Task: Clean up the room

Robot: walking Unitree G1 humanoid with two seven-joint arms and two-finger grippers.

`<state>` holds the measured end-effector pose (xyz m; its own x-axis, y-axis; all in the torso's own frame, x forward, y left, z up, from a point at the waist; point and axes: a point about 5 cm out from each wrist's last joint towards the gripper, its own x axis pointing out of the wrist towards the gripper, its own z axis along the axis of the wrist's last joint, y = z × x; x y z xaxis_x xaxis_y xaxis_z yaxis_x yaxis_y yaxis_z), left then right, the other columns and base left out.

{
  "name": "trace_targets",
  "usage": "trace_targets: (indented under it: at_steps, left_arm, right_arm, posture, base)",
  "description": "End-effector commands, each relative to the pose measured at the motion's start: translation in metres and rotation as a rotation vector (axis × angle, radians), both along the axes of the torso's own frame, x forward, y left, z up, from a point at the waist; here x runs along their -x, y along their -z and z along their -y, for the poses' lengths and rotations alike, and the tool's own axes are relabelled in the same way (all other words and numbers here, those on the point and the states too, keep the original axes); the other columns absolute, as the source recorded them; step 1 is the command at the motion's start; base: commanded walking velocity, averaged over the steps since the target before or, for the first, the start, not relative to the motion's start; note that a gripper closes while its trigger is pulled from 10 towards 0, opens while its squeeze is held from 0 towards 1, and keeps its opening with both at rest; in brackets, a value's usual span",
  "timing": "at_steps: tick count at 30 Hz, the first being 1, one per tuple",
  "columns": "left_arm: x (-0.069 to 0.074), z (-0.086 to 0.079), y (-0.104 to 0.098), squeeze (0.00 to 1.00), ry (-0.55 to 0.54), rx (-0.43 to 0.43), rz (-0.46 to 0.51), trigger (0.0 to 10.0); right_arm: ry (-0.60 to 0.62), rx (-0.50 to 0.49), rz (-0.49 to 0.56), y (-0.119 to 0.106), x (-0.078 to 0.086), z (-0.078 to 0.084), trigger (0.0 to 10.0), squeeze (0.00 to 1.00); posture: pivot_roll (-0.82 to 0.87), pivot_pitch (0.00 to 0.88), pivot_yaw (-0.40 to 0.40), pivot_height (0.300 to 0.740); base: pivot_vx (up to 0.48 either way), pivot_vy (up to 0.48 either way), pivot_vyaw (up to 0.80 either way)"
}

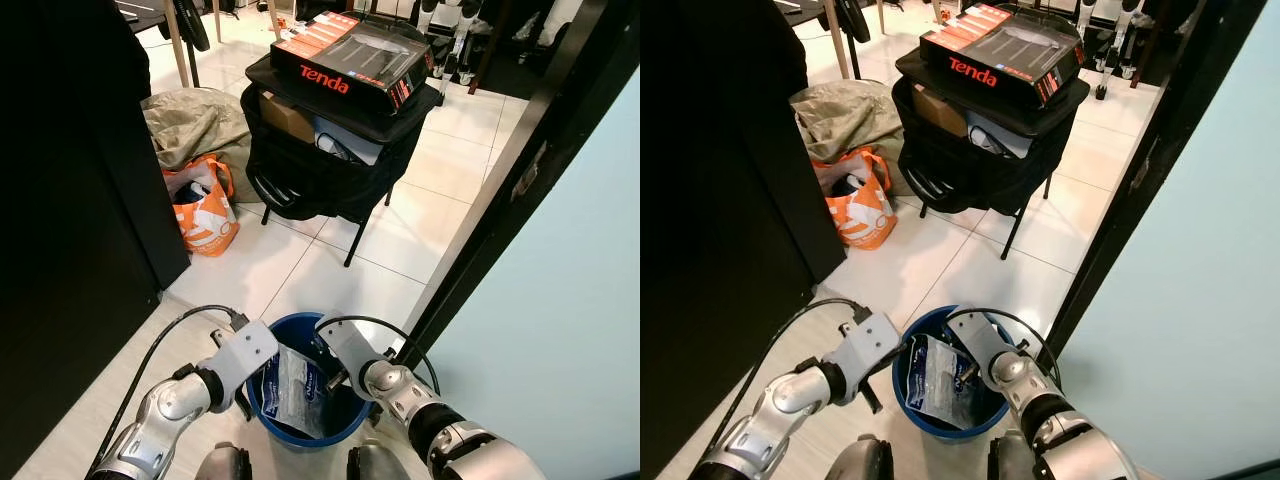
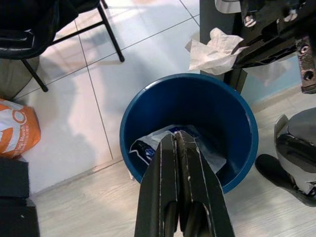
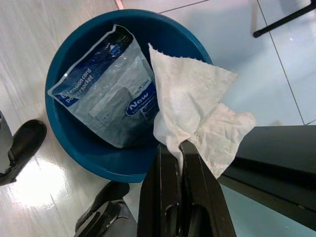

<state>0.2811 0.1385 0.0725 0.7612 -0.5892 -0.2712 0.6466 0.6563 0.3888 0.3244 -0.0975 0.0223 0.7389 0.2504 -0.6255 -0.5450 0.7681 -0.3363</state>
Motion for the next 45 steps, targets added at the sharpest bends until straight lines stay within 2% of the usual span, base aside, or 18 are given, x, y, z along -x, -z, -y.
trace_targets:
  at_steps: [1, 7, 8, 12, 13, 16, 17, 19, 20, 31, 34, 35, 36, 37, 39, 40, 41, 45]
  left_arm:
    - [0.005, 0.001, 0.003, 0.0, 0.017, 0.01, -0.014, 10.0]
    - [0.007, 0.003, 0.002, 0.0, 0.033, 0.021, -0.021, 10.0]
    - [0.008, 0.004, 0.002, 0.0, 0.04, 0.025, -0.025, 10.0]
    - [0.008, 0.004, 0.003, 0.0, 0.041, 0.025, -0.026, 10.0]
    - [0.008, 0.005, 0.003, 0.0, 0.044, 0.025, -0.027, 10.0]
    - [0.008, 0.005, 0.003, 0.0, 0.046, 0.022, -0.027, 10.0]
    - [0.008, 0.005, 0.003, 0.0, 0.047, 0.021, -0.027, 10.0]
    - [0.008, 0.005, 0.003, 0.0, 0.047, 0.022, -0.027, 10.0]
    - [0.007, 0.006, 0.003, 0.0, 0.046, 0.021, -0.026, 10.0]
    - [0.005, 0.004, 0.001, 0.0, 0.038, 0.019, -0.02, 10.0]
    - [-0.006, -0.007, -0.001, 0.0, -0.193, 0.094, -0.002, 10.0]
    - [-0.006, -0.007, -0.001, 0.0, -0.193, 0.094, -0.002, 10.0]
    - [-0.01, -0.014, -0.001, 0.0, -0.326, 0.14, -0.006, 10.0]
    - [-0.01, -0.014, -0.001, 0.0, -0.326, 0.14, -0.006, 10.0]
    - [-0.012, -0.031, 0.005, 0.0, -0.591, 0.219, -0.025, 10.0]
    - [-0.012, -0.031, 0.005, 0.0, -0.591, 0.219, -0.025, 10.0]
    - [-0.011, -0.036, 0.009, 0.0, -0.668, 0.227, -0.033, 10.0]
    - [-0.006, -0.033, 0.015, 0.0, -0.685, 0.23, -0.051, 10.0]
  right_arm:
    - [0.011, 0.006, -0.026, 0.004, 0.003, 0.0, 10.0, 0.0]
    - [0.01, 0.0, -0.031, 0.004, 0.003, -0.001, 10.0, 0.01]
    - [0.009, -0.004, -0.034, 0.005, 0.004, -0.002, 10.0, 0.11]
    - [0.009, -0.004, -0.036, 0.005, 0.004, -0.002, 10.0, 0.11]
    - [0.008, -0.016, -0.044, 0.005, 0.005, -0.002, 10.0, 1.0]
    - [0.011, -0.021, -0.041, 0.005, 0.004, -0.003, 10.0, 1.0]
    - [0.02, -0.033, -0.042, 0.005, 0.004, -0.003, 10.0, 0.68]
    - [0.026, -0.042, -0.042, 0.005, 0.004, -0.003, 10.0, 0.68]
    - [0.052, -0.071, -0.046, 0.004, 0.004, -0.002, 10.0, 0.0]
    - [0.085, -0.095, -0.04, 0.003, 0.002, 0.001, 10.0, 0.0]
    - [0.178, -0.177, 0.026, -0.004, -0.004, 0.007, 10.0, 0.0]
    - [0.178, -0.177, 0.026, -0.004, -0.004, 0.007, 10.0, 0.0]
    - [0.217, -0.205, 0.045, -0.005, -0.005, 0.01, 10.0, 0.0]
    - [0.217, -0.205, 0.045, -0.005, -0.005, 0.01, 10.0, 0.0]
    - [0.282, -0.276, 0.12, -0.01, -0.007, 0.013, 10.0, 0.0]
    - [0.282, -0.276, 0.12, -0.01, -0.007, 0.013, 10.0, 0.0]
    - [0.306, -0.301, 0.147, -0.011, -0.007, 0.015, 10.0, 0.0]
    - [0.321, -0.301, 0.182, -0.009, -0.002, 0.018, 10.0, 0.0]
  posture:
    - [0.11, 0.204, -0.069, 0.64]
    - [0.11, 0.197, -0.068, 0.64]
    - [0.11, 0.194, -0.068, 0.64]
    - [0.11, 0.194, -0.068, 0.64]
    - [0.11, 0.192, -0.065, 0.64]
    - [0.11, 0.189, -0.064, 0.64]
    - [0.11, 0.188, -0.063, 0.64]
    - [0.11, 0.188, -0.063, 0.64]
    - [0.11, 0.187, -0.062, 0.64]
    - [0.11, 0.184, -0.059, 0.64]
    - [0.1, 0.164, -0.055, 0.64]
    - [0.1, 0.164, -0.055, 0.64]
    - [0.09, 0.154, -0.053, 0.64]
    - [0.09, 0.154, -0.053, 0.64]
    - [0.08, 0.138, -0.047, 0.64]
    - [0.08, 0.138, -0.047, 0.64]
    - [0.08, 0.138, -0.047, 0.64]
    - [0.08, 0.127, -0.039, 0.64]
  base:
    - [0.0, 0.0, 0.0]
    - [0.0, 0.0, 0.0]
    - [0.0, 0.0, 0.0]
    - [0.0, 0.0, 0.0]
    - [0.0, 0.0, 0.0]
    - [0.0, 0.0, 0.0]
    - [0.0, 0.0, 0.0]
    - [0.0, 0.0, 0.0]
    - [0.0, 0.0, 0.0]
    - [0.0, 0.0, 0.0]
    - [0.0, 0.0, 0.0]
    - [0.0, 0.0, 0.0]
    - [0.0, 0.0, 0.0]
    - [0.0, 0.0, 0.0]
    - [0.0, 0.0, 0.0]
    - [0.0, 0.0, 0.0]
    - [0.0, 0.0, 0.0]
    - [0.0, 0.0, 0.0]
